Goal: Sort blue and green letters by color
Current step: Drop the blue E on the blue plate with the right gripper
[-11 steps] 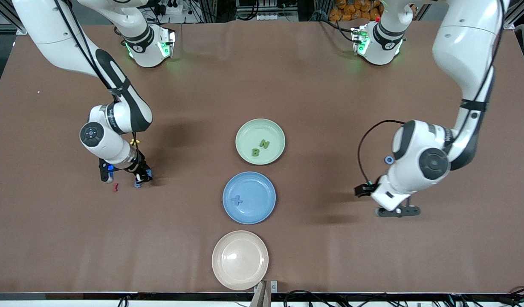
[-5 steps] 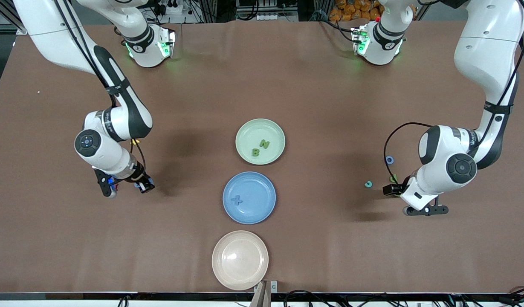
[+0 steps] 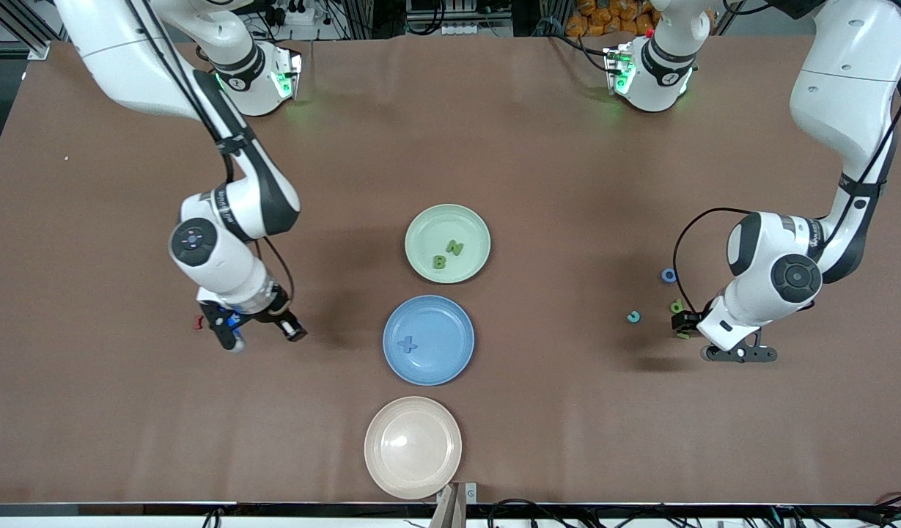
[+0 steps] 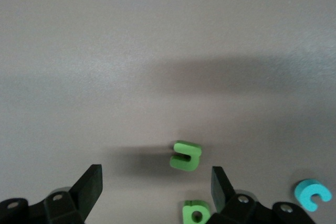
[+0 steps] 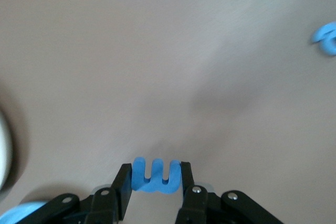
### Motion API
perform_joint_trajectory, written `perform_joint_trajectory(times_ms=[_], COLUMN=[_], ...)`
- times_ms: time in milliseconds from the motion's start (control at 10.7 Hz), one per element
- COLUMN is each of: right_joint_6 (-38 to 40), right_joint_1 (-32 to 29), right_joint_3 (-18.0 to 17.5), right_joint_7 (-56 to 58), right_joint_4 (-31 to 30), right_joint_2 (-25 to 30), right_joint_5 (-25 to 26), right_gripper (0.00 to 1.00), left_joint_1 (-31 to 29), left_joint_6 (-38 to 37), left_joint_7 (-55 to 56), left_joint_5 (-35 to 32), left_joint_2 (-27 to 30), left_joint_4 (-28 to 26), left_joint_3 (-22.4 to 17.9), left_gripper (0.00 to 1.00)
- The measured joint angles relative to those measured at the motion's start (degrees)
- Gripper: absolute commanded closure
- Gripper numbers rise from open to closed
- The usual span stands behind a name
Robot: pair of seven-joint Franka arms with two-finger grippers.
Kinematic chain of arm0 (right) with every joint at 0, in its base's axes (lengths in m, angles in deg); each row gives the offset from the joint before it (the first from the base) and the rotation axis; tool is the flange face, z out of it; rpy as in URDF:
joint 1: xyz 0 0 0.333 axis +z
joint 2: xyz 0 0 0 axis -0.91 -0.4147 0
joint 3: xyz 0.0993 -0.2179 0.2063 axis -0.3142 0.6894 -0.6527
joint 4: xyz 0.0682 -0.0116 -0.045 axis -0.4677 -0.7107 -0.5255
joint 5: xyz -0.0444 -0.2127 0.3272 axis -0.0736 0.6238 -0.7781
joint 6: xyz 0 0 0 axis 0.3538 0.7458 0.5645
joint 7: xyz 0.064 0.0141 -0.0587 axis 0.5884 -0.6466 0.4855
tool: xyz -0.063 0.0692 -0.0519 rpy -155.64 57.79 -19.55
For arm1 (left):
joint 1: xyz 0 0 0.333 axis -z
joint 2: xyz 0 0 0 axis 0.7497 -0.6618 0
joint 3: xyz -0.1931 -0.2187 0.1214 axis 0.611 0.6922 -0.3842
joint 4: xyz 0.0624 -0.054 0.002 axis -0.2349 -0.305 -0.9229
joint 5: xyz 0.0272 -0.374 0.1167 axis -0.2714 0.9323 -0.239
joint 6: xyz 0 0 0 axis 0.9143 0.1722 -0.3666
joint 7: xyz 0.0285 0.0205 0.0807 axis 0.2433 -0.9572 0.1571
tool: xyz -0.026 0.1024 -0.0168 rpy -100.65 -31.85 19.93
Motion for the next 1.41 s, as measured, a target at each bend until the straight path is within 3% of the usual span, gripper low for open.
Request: perform_joint_trajectory(times_ms=[375,563,657,751,845,1220,1408], right_joint_6=[-0.5,-4.1,-7.5,-10.5,-12.0,-12.0,-7.5], right_joint_1=[7.1,10.1,11.5,12.8,14.1,15.7,15.5], right_joint_3=[0.0,0.0,0.0,0.0,0.0,0.1,0.5], right_joint_7=[-0.1,-0.1,-0.1,-0.1,-0.2,-5.5,-4.1], right_joint_4=[10.9,14.0,14.6,14.7,14.8,15.4,16.0], right_joint_2=[-6.6,-9.6,-11.1,-12.3,-13.4,-14.4,-14.3], right_joint_5=[0.0,0.0,0.0,0.0,0.0,0.0,0.1], right_gripper=[0.85,0.81,0.65,0.13,0.0,0.0,0.0], left_joint_1=[-0.5,-0.3,-0.3,-0.4,-0.4,-0.1,-0.2], left_joint_6=[2.1,3.1,4.0,4.8,5.2,5.6,6.1], left_joint_7=[-1.3,-1.3,-1.4,-1.8,-2.2,-3.1,-3.3], left_joint_5=[0.0,-0.1,-0.1,-0.1,-0.1,-0.2,-1.7], left_joint_2=[-0.1,-0.4,-0.8,-1.2,-1.5,-1.9,-2.3], left_joint_4=[-1.7,-2.1,-2.2,-2.2,-2.2,-1.7,-1.5], left_joint_3=[0.3,0.5,0.6,0.6,0.6,0.7,0.7], left_gripper=[0.19,0.3,0.31,0.31,0.31,0.33,0.44])
